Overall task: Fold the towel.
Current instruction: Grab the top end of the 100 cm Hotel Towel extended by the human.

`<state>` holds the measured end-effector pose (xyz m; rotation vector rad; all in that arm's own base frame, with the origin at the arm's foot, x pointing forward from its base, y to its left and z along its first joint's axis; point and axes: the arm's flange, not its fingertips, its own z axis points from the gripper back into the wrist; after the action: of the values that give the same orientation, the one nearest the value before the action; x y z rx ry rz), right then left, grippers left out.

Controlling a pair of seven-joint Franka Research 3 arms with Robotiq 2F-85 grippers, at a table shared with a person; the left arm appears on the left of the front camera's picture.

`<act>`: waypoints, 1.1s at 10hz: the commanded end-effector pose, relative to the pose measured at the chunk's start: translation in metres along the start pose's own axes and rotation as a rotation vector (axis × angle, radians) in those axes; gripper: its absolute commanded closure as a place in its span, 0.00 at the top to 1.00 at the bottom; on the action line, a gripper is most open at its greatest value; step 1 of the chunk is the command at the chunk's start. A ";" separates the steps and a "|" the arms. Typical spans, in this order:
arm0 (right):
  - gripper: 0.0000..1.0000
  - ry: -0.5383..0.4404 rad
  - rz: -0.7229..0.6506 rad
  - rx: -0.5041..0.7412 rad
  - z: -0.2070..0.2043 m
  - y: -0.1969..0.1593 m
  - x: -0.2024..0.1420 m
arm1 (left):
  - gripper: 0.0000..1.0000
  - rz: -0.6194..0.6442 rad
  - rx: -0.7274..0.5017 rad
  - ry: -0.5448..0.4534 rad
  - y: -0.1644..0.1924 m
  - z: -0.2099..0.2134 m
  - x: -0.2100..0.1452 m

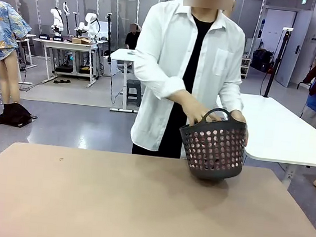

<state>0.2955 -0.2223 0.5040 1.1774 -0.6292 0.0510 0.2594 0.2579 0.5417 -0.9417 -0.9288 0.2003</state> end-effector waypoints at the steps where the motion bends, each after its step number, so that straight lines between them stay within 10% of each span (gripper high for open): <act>1: 1.00 -0.007 0.012 0.009 0.001 0.001 0.002 | 1.00 -0.017 -0.019 -0.006 0.002 0.000 0.002; 11: 1.00 -0.007 0.012 0.009 0.001 0.001 0.002 | 1.00 -0.017 -0.019 -0.006 0.002 0.000 0.002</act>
<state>0.2952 -0.2224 0.5041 1.1769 -0.6290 0.0505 0.2594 0.2579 0.5416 -0.9420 -0.9283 0.2003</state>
